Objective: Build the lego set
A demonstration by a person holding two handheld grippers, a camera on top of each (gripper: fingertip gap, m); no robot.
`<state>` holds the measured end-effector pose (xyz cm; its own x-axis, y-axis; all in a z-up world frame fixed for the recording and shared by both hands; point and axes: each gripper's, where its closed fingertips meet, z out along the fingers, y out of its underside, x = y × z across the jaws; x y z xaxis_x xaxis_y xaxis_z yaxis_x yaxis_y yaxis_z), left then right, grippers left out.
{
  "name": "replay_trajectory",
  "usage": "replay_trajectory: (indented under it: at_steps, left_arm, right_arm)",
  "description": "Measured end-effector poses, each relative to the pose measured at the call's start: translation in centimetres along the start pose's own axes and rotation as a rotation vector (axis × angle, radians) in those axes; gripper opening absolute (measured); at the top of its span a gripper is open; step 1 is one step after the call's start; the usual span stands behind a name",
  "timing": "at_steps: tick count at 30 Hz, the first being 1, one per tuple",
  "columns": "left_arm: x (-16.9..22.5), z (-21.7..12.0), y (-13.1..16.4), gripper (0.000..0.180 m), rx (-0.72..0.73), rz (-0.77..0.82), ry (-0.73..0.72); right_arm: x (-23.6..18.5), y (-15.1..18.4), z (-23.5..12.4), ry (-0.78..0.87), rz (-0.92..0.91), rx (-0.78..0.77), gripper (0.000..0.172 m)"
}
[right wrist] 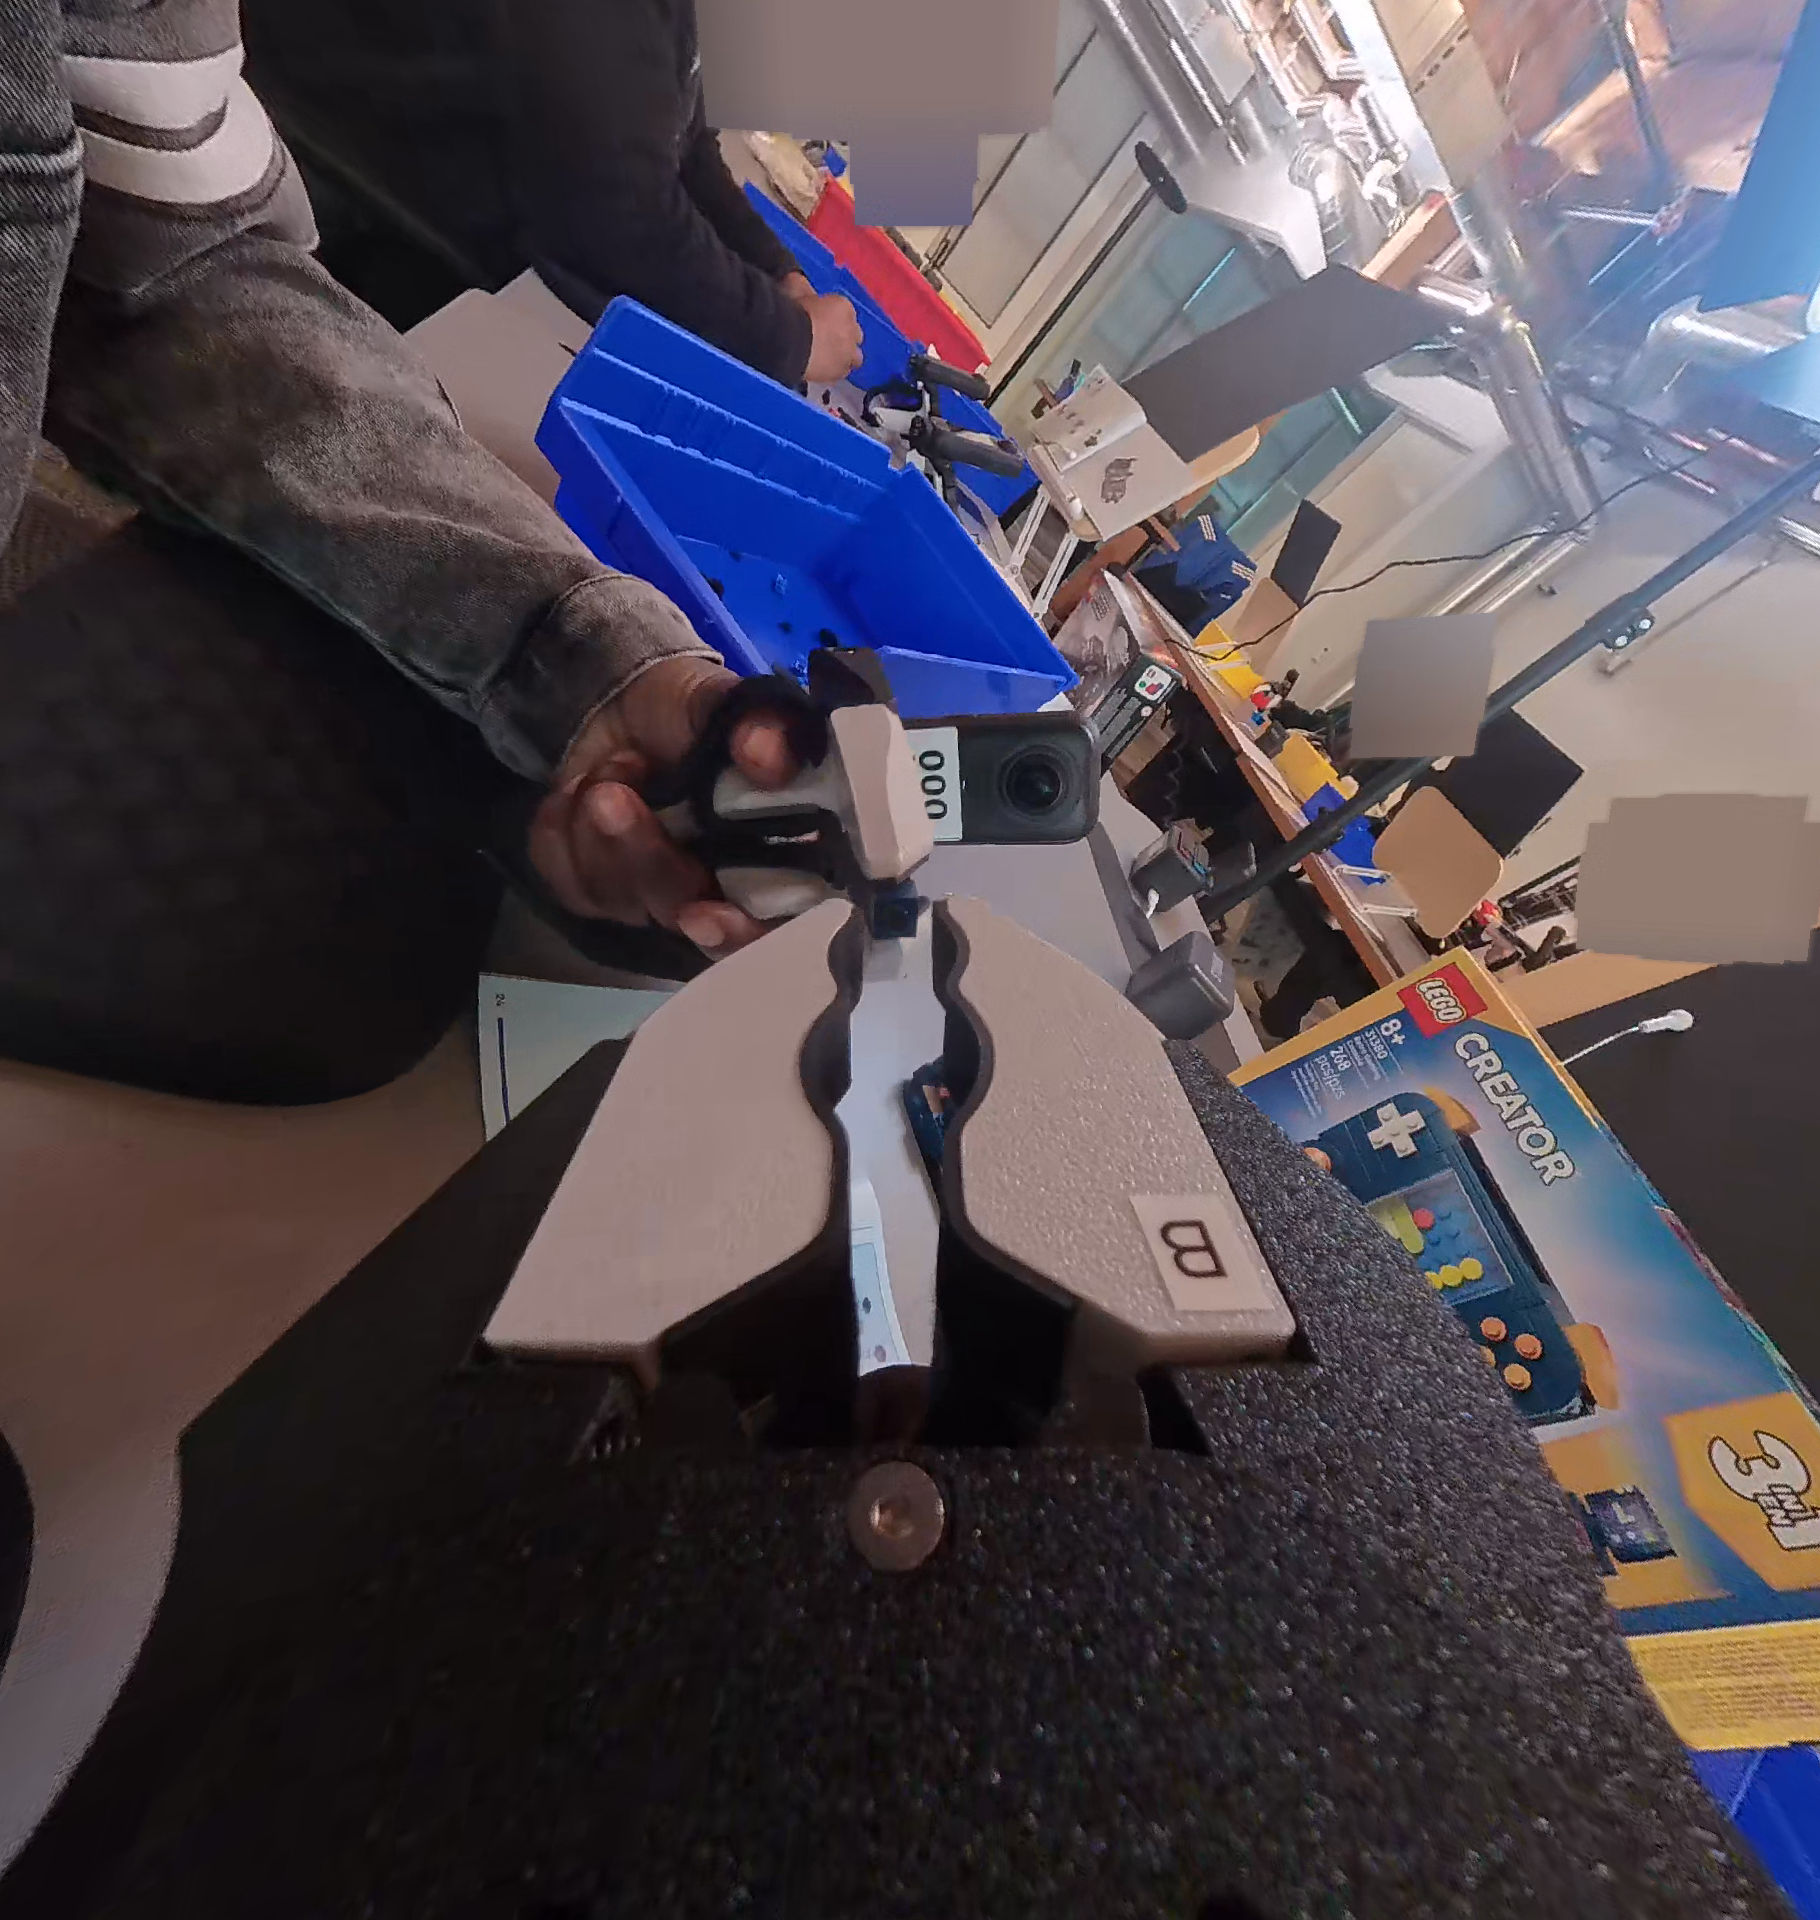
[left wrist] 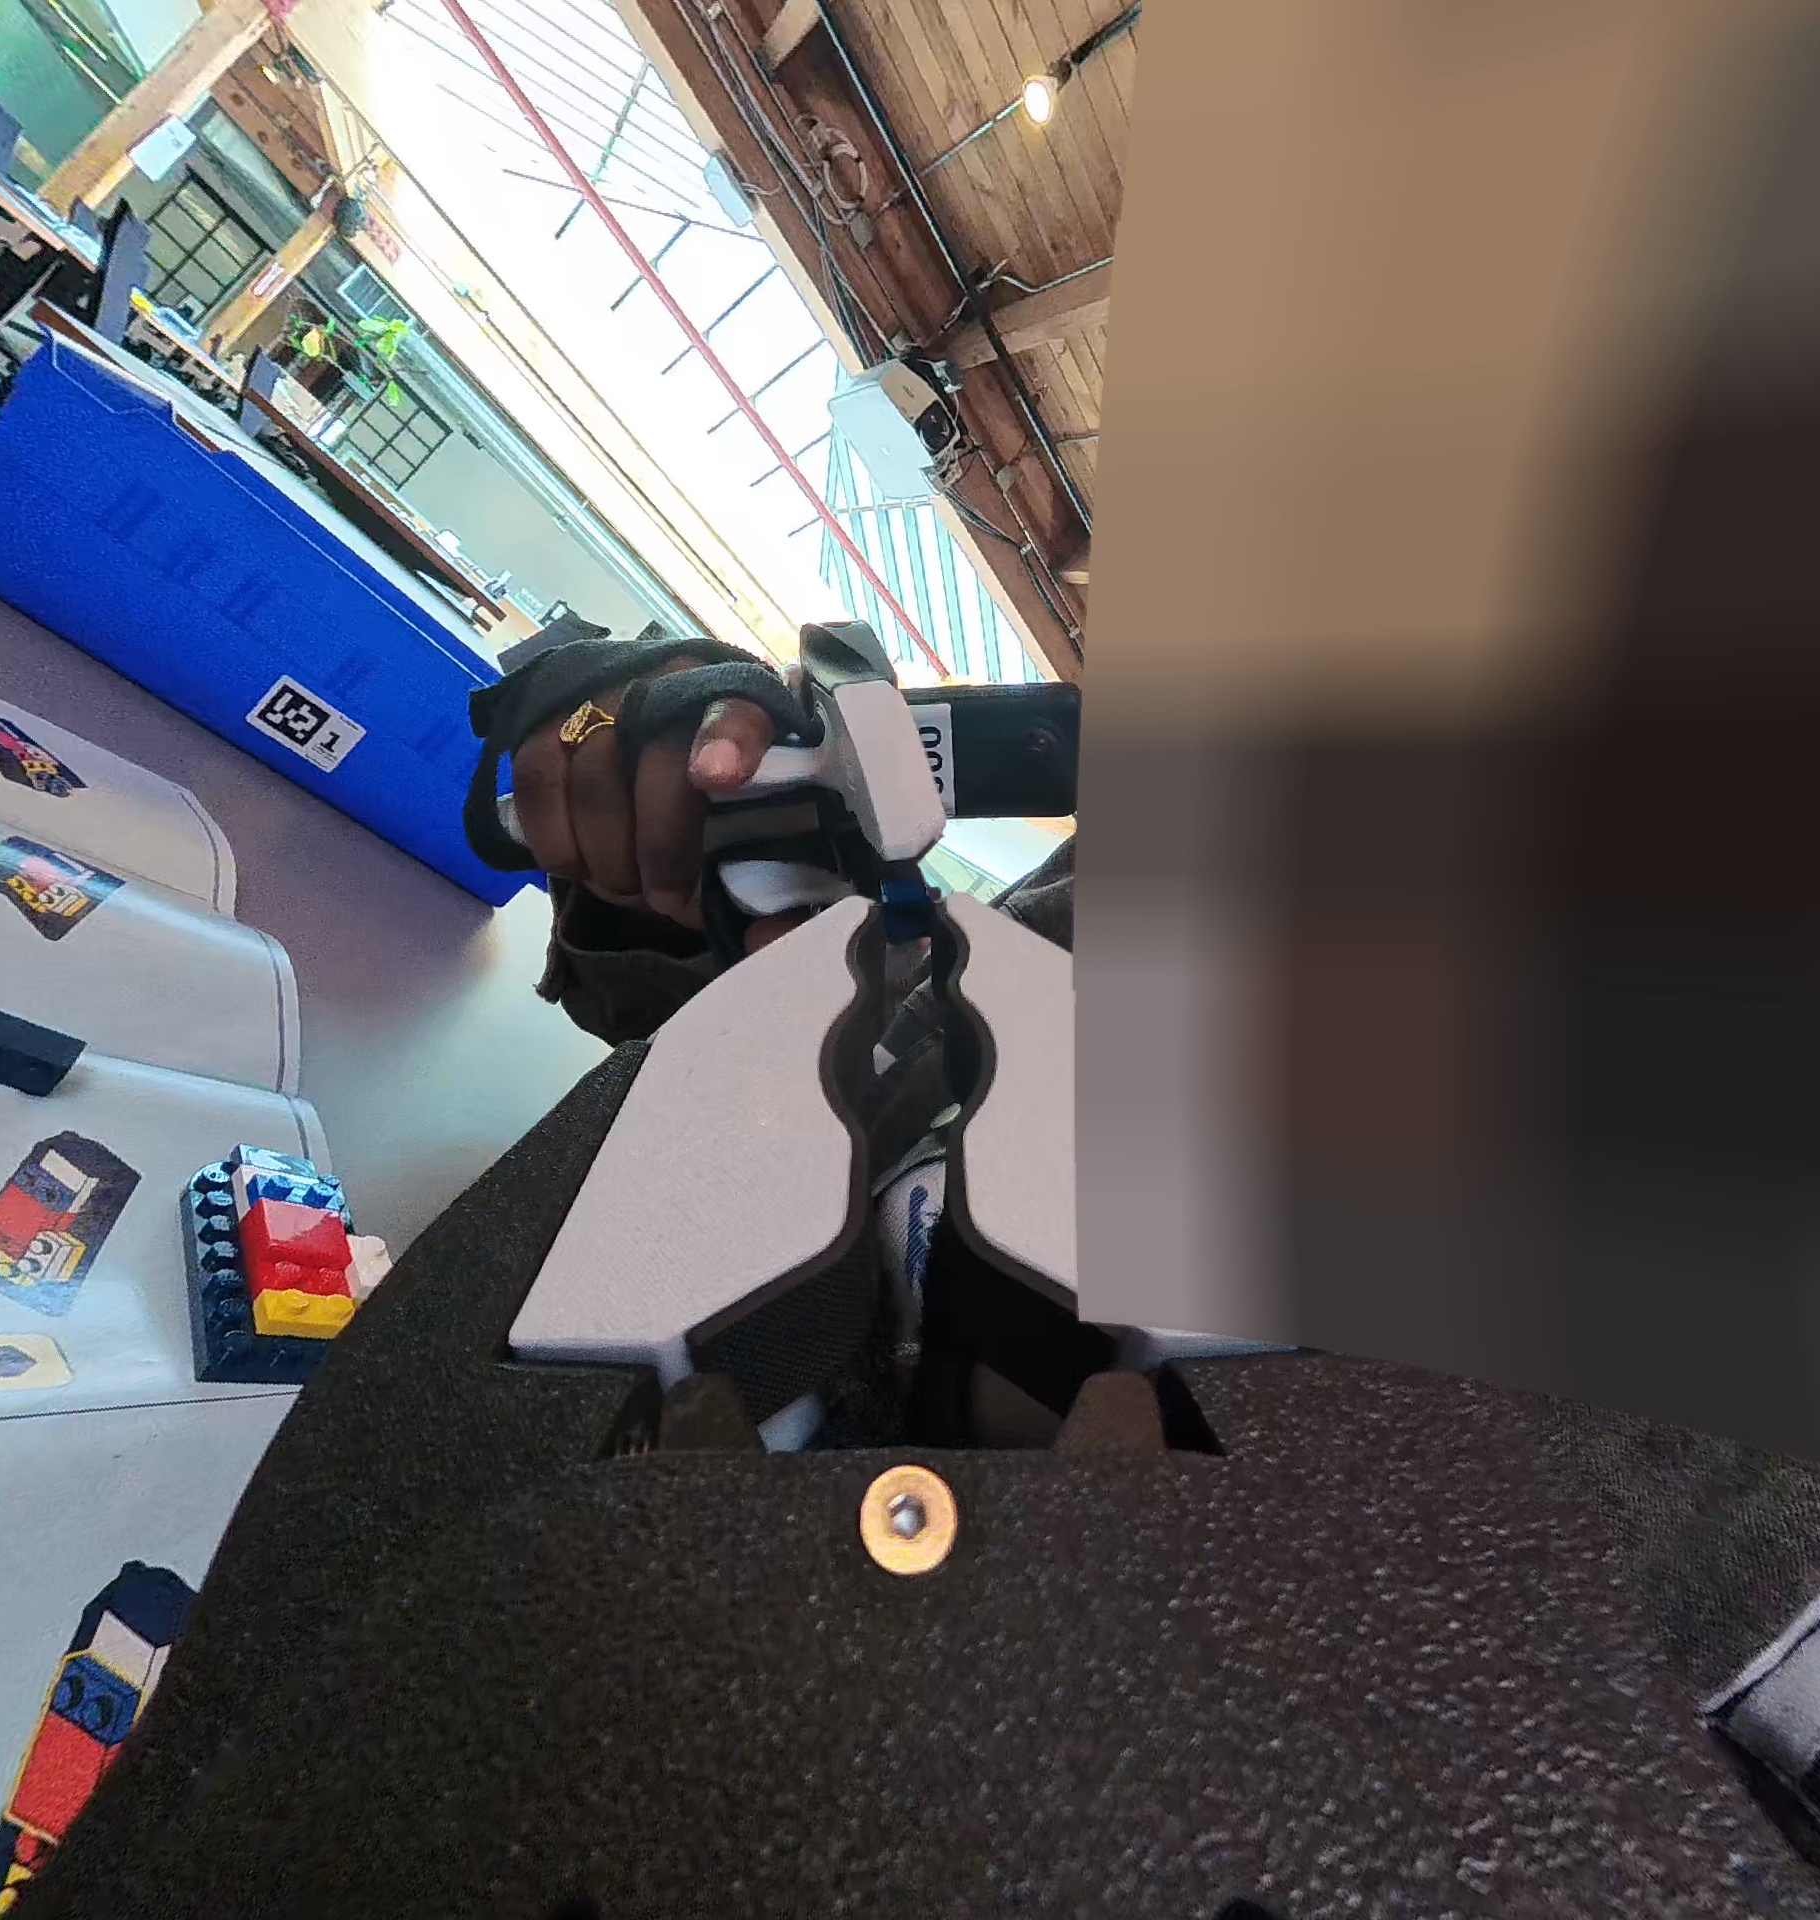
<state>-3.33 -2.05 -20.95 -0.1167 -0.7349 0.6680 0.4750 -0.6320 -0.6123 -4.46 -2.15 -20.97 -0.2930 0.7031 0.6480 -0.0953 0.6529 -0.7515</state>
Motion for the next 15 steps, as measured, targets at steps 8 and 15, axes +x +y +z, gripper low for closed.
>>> replay_trajectory:
  at_steps: [8, 15]
  left_arm:
    - [-0.2, 0.0, 0.0, 0.008, -0.004, 0.011, -0.017]
    - [-3.1, -1.4, -0.2, 0.035, -0.109, 0.178, -0.297]
  right_arm:
    - [-0.1, 0.1, -0.1, -0.004, 0.034, 0.011, 0.008]
    - [0.6, 3.5, -1.6, -0.048, 0.252, -0.123, 0.008]
